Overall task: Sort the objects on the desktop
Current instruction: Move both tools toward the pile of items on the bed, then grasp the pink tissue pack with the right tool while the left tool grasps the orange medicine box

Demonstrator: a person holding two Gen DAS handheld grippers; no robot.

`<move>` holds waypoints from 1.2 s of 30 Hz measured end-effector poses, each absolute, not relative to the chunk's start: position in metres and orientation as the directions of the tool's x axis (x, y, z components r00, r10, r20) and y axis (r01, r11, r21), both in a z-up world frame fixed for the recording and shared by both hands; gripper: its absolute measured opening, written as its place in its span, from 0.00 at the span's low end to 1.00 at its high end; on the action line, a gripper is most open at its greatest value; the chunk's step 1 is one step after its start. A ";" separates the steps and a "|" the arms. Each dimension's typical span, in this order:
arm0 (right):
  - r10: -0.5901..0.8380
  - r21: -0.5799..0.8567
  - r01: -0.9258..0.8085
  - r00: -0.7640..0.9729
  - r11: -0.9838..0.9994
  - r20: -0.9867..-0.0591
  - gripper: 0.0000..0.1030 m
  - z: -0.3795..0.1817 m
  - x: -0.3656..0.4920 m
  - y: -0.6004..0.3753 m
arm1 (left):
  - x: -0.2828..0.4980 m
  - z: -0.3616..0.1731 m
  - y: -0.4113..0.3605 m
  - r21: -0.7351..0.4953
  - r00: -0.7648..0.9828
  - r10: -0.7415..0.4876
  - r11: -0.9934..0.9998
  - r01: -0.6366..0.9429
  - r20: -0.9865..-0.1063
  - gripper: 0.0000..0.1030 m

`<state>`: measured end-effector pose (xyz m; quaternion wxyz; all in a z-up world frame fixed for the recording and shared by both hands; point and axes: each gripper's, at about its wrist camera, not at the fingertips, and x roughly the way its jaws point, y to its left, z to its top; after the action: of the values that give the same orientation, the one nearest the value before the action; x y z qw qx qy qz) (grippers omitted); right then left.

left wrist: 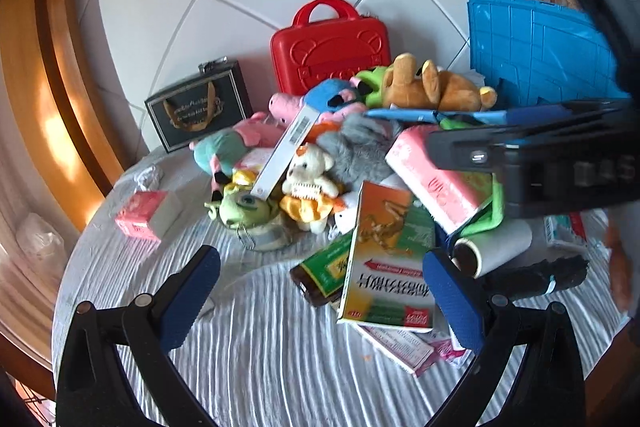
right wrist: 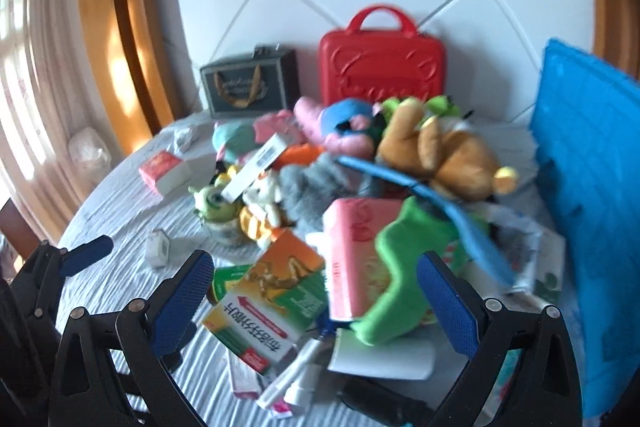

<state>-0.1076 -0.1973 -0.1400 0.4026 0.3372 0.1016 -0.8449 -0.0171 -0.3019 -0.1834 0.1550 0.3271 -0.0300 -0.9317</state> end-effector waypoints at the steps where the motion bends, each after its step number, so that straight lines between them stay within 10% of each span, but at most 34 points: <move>1: -0.616 0.116 0.754 -0.425 -0.646 -0.663 0.99 -0.147 -0.111 -0.204 | -0.015 -0.189 -0.305 0.159 -0.732 -0.311 -0.949 0.272 -0.607 1.00; 15: -0.364 -0.096 0.664 -0.518 -0.741 -0.774 1.00 -0.222 -0.188 -0.218 | -0.028 -0.221 -0.317 0.097 -0.697 -0.294 -0.946 0.308 -0.654 1.00; 36: -0.435 0.012 0.745 -0.377 -0.667 -0.818 1.00 -0.227 -0.221 -0.219 | -0.110 -0.269 -0.282 0.097 -0.638 -0.162 -0.986 0.136 -0.753 1.00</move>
<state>-0.2210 -0.2192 -0.2274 0.3645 0.4228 0.1830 -0.8092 -0.1104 -0.2816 -0.2690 0.0821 0.4174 -0.0155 -0.9049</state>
